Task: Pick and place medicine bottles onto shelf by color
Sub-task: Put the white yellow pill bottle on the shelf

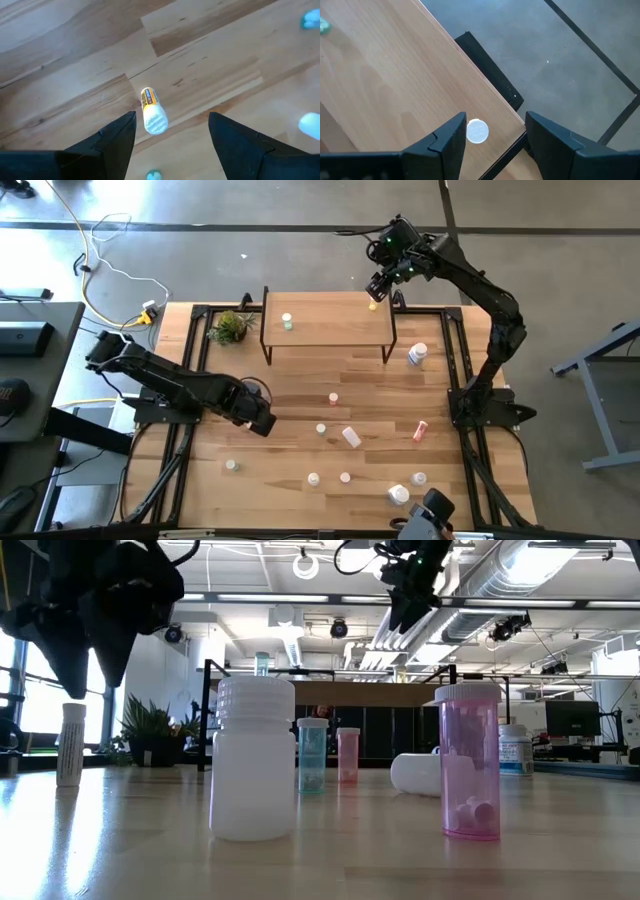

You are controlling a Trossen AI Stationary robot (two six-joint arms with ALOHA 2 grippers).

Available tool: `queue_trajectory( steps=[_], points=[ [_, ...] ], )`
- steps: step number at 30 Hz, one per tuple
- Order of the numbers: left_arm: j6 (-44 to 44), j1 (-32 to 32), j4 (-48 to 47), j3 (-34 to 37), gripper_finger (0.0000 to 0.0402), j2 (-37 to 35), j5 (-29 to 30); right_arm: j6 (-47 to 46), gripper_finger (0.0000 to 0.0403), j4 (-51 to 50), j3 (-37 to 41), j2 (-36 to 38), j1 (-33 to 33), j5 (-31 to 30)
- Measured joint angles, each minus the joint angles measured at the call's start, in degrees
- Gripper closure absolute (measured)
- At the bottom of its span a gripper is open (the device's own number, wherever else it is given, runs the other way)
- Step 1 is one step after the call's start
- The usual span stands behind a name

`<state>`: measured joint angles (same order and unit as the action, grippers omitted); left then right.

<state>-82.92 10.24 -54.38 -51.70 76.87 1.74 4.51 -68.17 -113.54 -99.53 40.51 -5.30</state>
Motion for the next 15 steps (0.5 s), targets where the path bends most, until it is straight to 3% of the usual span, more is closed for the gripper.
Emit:
queue_trajectory(
  steps=[8, 15],
  points=[
    [-2.88, 1.16, -0.76, 0.0, 0.0162, 2.89, 0.0, 0.0, 0.0208, -0.14, 0.0, 0.0, 0.0, 0.05],
    [-3.58, 2.27, -1.15, 0.0, 0.0186, 5.47, 0.17, 0.0, 0.0208, -0.14, 0.0, -0.01, 0.0, 0.28]
  ],
)
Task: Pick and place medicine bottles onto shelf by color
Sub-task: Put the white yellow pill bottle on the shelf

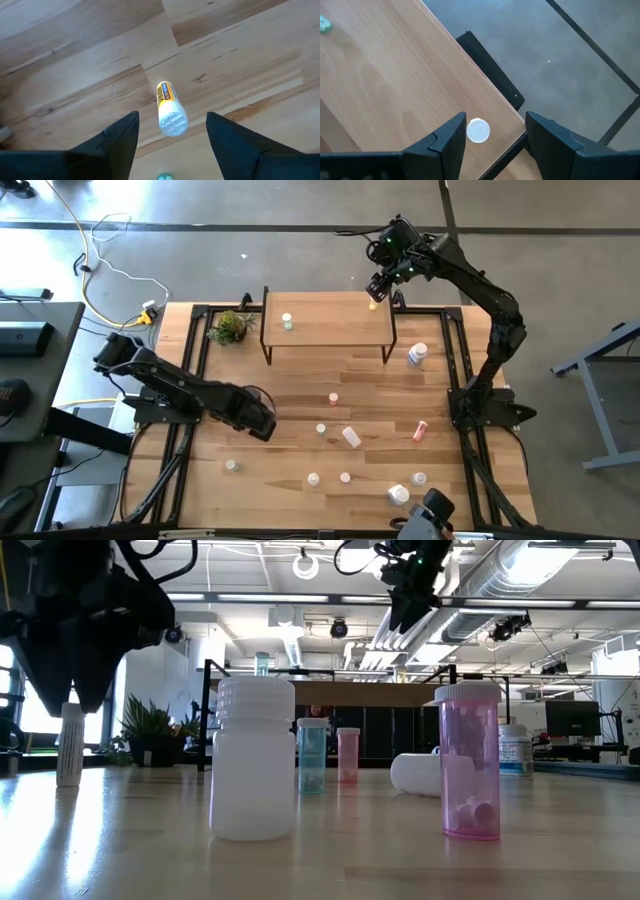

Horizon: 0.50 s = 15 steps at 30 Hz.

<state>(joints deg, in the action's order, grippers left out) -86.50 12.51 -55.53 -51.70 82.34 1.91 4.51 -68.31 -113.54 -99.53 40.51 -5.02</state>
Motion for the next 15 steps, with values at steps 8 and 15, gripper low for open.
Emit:
queue_trajectory(
  steps=[8, 15],
  points=[
    [1.74, -0.02, 0.0, 0.0, 0.0221, 2.23, 0.13, 0.0, 0.0208, 0.02, 0.0, -0.02, 0.0, -0.04],
    [3.33, -0.02, -0.14, 0.0, 0.0253, 4.04, 0.46, 0.0, 0.0208, 0.04, 0.0, -0.02, 0.0, -0.07]
  ],
)
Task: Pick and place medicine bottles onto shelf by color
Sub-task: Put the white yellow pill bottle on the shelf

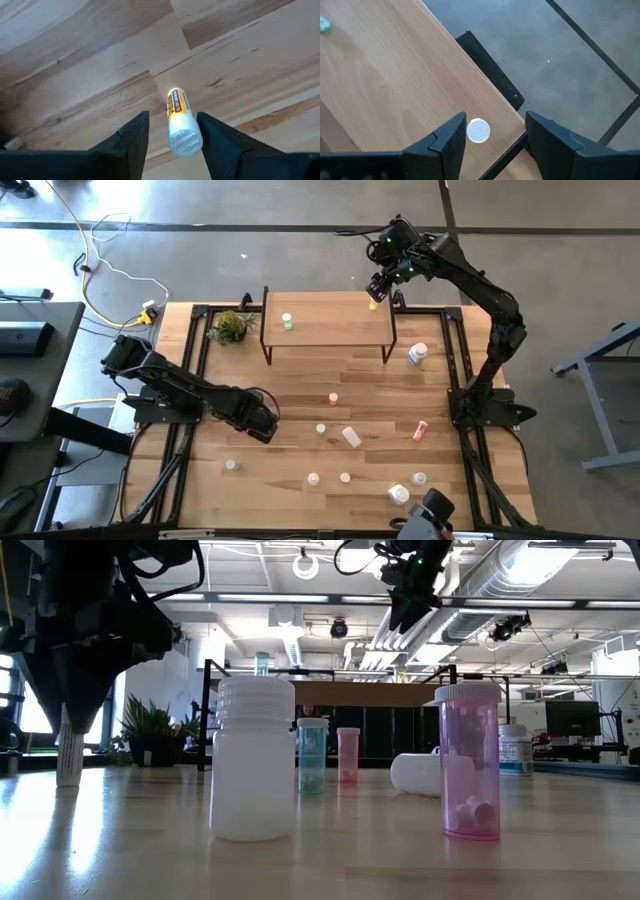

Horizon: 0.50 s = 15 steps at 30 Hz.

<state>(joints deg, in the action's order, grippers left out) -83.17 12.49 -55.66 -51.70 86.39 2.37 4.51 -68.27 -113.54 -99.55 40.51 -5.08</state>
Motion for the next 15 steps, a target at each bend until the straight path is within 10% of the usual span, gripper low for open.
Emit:
queue_trajectory(
  steps=[15],
  points=[
    [2.42, 0.0, -0.03, 0.01, 0.0317, 0.09, -0.17, -0.02, 0.0208, 0.39, 0.0, 0.0, 0.0, -0.07]
  ],
)
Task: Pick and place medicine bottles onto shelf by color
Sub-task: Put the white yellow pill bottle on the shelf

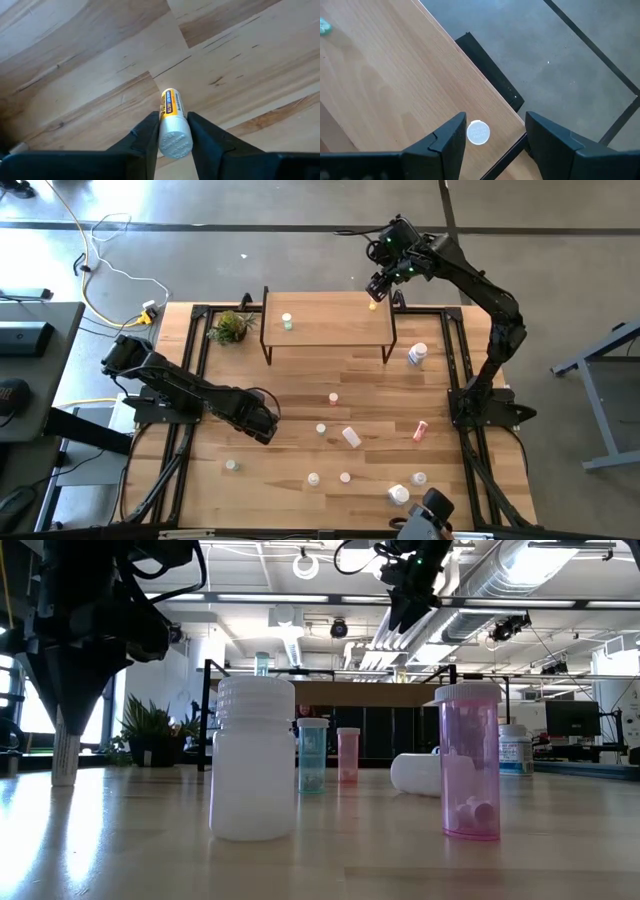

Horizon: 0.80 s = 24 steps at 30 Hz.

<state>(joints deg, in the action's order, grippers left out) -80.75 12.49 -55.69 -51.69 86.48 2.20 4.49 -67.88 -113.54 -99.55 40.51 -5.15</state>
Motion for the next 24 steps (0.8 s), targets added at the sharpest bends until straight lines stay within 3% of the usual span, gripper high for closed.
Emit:
queue_trajectory(
  steps=[12, 24],
  points=[
    [3.28, -3.04, -0.14, -0.01, 0.0325, -4.06, -1.43, -0.69, 0.0208, 0.0, 0.02, 0.0, -0.02, -0.2],
    [12.45, -14.25, -0.35, -2.62, 0.0325, -13.64, 2.94, -2.05, 0.0208, 0.0, 0.02, -0.02, -0.02, -0.15]
  ],
)
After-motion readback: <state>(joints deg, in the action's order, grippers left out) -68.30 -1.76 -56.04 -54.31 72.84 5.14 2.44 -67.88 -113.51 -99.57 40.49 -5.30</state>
